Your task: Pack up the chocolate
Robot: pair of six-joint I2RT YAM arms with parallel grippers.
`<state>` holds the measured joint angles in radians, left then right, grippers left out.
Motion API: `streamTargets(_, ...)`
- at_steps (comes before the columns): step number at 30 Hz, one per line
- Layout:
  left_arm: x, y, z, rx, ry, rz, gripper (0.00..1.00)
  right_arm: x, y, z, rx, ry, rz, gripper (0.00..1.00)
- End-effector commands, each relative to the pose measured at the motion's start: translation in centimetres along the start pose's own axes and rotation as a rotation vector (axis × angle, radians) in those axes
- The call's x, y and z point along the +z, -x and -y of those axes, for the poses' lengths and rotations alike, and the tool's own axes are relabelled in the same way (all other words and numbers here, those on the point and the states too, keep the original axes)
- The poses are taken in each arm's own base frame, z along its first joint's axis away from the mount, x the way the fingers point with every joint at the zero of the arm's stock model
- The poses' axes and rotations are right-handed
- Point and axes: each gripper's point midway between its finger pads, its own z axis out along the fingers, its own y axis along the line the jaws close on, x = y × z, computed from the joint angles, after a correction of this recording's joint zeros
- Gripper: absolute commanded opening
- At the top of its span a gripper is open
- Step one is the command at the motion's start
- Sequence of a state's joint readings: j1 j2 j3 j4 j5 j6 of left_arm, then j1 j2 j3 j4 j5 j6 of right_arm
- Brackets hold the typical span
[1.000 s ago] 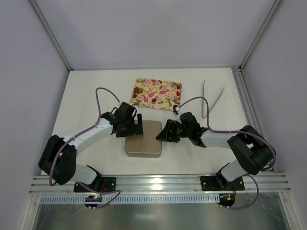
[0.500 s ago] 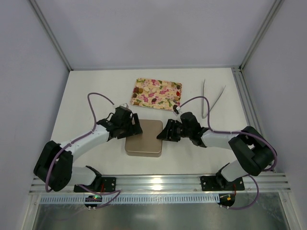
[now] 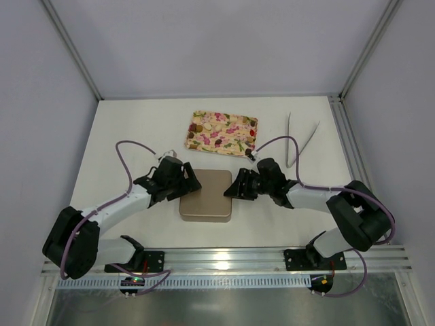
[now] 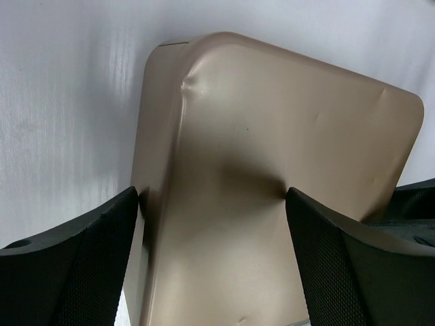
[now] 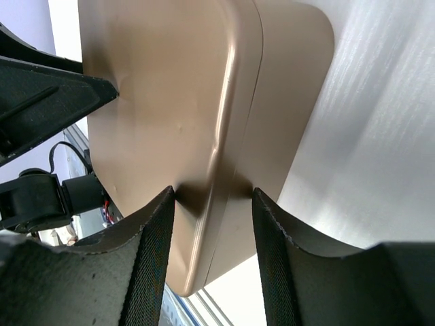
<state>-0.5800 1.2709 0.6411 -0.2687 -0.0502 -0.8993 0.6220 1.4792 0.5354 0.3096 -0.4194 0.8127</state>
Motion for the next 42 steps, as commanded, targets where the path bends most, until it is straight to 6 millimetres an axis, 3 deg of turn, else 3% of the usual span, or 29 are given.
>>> streamTargets(1, -0.4, -6.3, -2.9, 0.000, 0.075, -0.231, 0.62, -0.1, 0.6, 0.2, -0.047, -0.036, 0.013, 0.50)
streamTargets(8, -1.2, -5.0, -2.6, 0.043, 0.088, -0.199, 0.56, -0.7, 2.0, -0.7, -0.079, -0.033, 0.031, 0.50)
streamTargets(16, -2.4, -2.5, -3.1, 0.135, 0.149, -0.128, 0.74, -1.7, 3.5, -2.1, -0.112, -0.023, 0.055, 0.54)
streamTargets(23, -3.2, 0.4, -1.7, 0.190, 0.142, -0.078, 0.87, -2.4, 5.0, -3.3, -0.132, -0.012, 0.075, 0.54)
streamTargets(31, -5.5, 4.3, 0.5, 0.254, 0.097, 0.003, 0.92, -4.0, 7.6, -5.0, -0.171, -0.003, 0.135, 0.55)
streamTargets(37, -9.0, 7.6, 3.3, 0.296, 0.031, 0.086, 0.95, -7.4, 9.8, -6.6, -0.222, -0.043, 0.206, 0.57)
streamTargets(39, -10.5, 8.6, 4.2, 0.303, 0.010, 0.116, 0.95, -9.6, 11.2, -7.9, -0.257, -0.039, 0.280, 0.59)
streamTargets(41, -12.2, 9.4, 4.8, 0.313, -0.012, 0.151, 0.95, -11.2, 12.1, -8.0, -0.264, -0.083, 0.331, 0.62)
streamTargets(42, -13.2, 9.9, 5.3, 0.317, -0.026, 0.171, 0.96, -12.8, 12.9, -9.3, -0.287, -0.076, 0.380, 0.63)
